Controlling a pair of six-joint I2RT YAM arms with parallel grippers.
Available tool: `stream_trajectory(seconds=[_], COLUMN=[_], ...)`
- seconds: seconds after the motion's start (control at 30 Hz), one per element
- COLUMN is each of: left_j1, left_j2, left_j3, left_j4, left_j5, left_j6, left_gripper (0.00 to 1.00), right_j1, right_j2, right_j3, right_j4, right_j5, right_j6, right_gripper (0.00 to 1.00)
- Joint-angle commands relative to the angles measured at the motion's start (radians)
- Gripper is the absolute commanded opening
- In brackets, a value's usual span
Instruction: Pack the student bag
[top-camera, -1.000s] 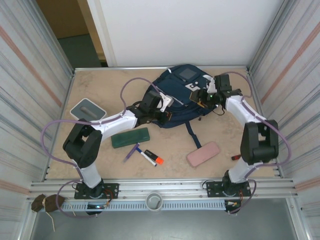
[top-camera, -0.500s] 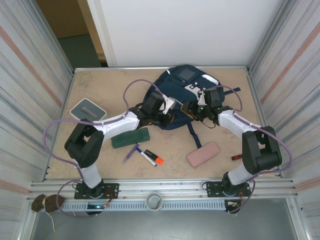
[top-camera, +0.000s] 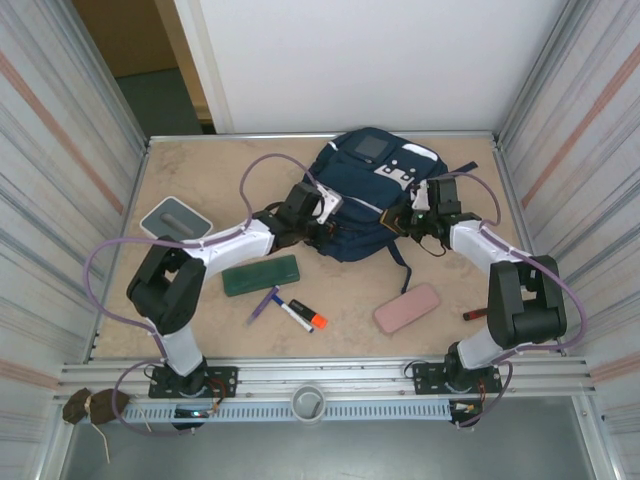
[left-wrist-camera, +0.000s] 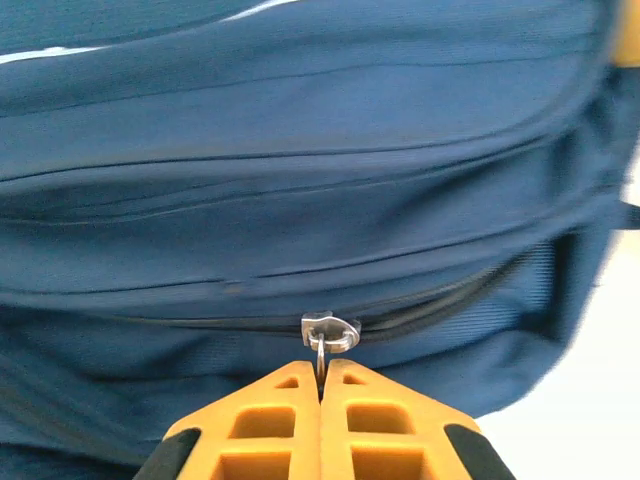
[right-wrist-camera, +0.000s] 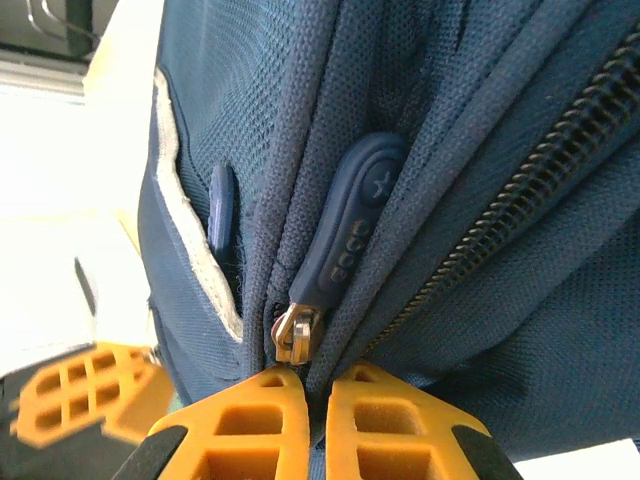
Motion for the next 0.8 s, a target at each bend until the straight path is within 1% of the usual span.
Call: stream_trajectory(seconds=[0.0, 0.1, 0.17, 0.23, 0.27, 0.33, 0.4, 0.47, 0.5, 0.57, 0.63, 0.7, 0.77], left_j1=[0.045, 0.059, 0.054, 0.032, 0.015, -0.02, -0.057, -0.09, -0.108, -0.14, -0.163, -0.175, -0.184], left_j2=[-0.044, -0.052, -0.073, -0.091, -0.097, -0.096, -0.08, -0.057, -0.042, -0.018, 0.009, 0.027, 0.037], left_j3=[-0.017, -0.016, -0.028, -0.035, -0.038, -0.031, -0.015, 0.009, 0.024, 0.052, 0.074, 0.092, 0.099], left_j4=[-0.082, -0.095, -0.087, -0.075, -0.064, -0.038, -0.015, 0.002, 0.004, 0.005, 0.009, 0.011, 0.011], left_j5=[-0.117, -0.113, -0.064, -0.02, 0.002, 0.031, 0.055, 0.075, 0.081, 0.076, 0.078, 0.089, 0.09], left_j6=[0.052, 0.054, 0.045, 0.033, 0.028, 0.008, -0.016, -0.037, -0.044, -0.046, -0.05, -0.052, -0.051], left_gripper=[0.0, 0.0, 0.0, 0.0, 0.0, 0.0, 0.0, 0.0, 0.0, 0.0, 0.0, 0.0, 0.0], right_j1=[-0.03, -0.046, -0.065, -0.085, -0.091, -0.086, -0.078, -0.083, -0.09, -0.1, -0.096, -0.08, -0.061], right_j2=[0.009, 0.039, 0.061, 0.081, 0.093, 0.114, 0.122, 0.099, 0.07, 0.009, -0.058, -0.104, -0.132], right_j3=[0.061, 0.117, 0.148, 0.17, 0.179, 0.19, 0.197, 0.195, 0.181, 0.127, 0.044, -0.031, -0.084], right_j4=[-0.052, -0.148, -0.21, -0.239, -0.234, -0.185, -0.141, -0.159, -0.18, -0.192, -0.16, -0.111, -0.061], right_j5=[-0.027, -0.048, -0.041, -0.032, -0.038, -0.073, -0.105, -0.077, -0.047, -0.002, 0.012, 0.012, 0.023], right_j6=[-0.112, -0.185, -0.225, -0.233, -0.222, -0.171, -0.119, -0.118, -0.129, -0.131, -0.094, -0.05, -0.014], right_gripper=[0.0, 0.0, 0.0, 0.0, 0.02, 0.08, 0.16, 0.23, 0.29, 0.37, 0.46, 0.51, 0.55])
